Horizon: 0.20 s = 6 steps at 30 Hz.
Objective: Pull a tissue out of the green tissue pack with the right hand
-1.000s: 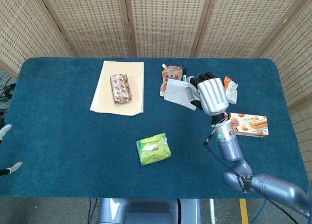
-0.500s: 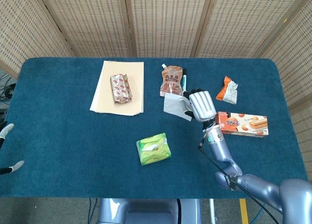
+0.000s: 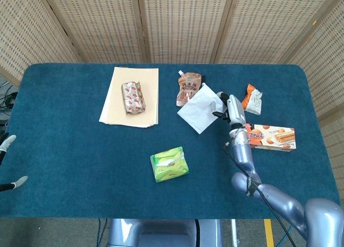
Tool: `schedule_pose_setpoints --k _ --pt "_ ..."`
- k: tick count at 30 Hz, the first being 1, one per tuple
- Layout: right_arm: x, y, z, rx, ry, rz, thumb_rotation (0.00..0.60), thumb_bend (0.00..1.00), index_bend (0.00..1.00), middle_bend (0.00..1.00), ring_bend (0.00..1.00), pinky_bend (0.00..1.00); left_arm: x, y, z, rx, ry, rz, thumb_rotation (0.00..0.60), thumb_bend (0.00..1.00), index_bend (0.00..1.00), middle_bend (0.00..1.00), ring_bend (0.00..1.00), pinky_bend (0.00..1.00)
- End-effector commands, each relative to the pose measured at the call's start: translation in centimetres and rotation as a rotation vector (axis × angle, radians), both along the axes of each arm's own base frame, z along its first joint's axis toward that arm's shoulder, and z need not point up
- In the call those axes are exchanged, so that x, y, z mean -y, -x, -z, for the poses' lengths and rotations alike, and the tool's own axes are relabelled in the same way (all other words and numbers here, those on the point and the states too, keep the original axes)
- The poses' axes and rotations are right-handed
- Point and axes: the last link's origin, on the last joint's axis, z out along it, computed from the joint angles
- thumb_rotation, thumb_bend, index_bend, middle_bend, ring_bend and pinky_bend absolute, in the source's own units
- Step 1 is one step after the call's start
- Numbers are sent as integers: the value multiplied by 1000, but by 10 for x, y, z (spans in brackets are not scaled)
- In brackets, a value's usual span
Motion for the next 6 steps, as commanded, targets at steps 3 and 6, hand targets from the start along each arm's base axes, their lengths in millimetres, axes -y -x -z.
schedule_pose_setpoints --k 3,6 --pt "0 -2 -2 8 2 -5 600 672 688 702 585 539 1 1 0 -2 1 -2 600 0 0 0 0 0" --pt "-1 -4 -3 9 0 -11 600 672 688 702 585 539 1 2 0 -1 0 0 600 0 0 0 0 0"
